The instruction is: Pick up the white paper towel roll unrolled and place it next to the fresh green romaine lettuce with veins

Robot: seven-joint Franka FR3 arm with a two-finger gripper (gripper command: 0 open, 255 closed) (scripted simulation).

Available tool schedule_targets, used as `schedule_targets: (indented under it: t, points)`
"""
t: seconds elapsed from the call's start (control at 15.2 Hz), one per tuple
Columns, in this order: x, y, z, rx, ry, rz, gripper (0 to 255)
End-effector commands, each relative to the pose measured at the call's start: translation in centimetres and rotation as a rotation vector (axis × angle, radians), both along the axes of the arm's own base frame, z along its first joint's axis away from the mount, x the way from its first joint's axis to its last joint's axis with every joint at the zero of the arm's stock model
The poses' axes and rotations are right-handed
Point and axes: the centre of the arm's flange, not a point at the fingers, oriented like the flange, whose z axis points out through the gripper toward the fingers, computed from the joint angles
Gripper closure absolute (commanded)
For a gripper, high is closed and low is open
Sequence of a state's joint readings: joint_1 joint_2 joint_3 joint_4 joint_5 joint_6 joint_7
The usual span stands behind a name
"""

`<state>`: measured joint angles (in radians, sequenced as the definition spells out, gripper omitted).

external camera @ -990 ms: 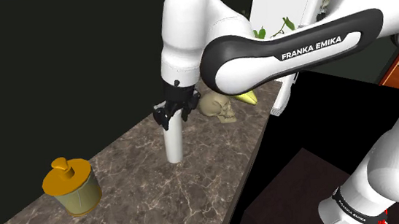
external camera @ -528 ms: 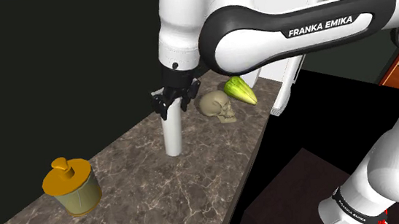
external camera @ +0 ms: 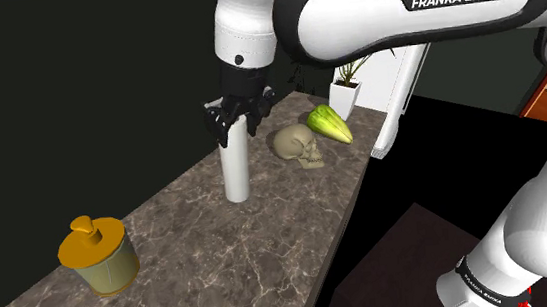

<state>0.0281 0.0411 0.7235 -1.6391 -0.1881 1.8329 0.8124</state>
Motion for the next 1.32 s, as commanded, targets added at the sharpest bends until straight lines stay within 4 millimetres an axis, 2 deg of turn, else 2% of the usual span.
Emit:
schedule_targets:
  t: [0.0, 0.92, 1.25]
  points:
    - [0.1, -0.1, 1.0, 0.0, 0.0, 0.0, 255]
    - [0.1, -0.1, 8.3, 0.0, 0.0, 0.0, 255]
    - [0.3, -6.7, 8.3, 0.0, 0.0, 0.0, 255]
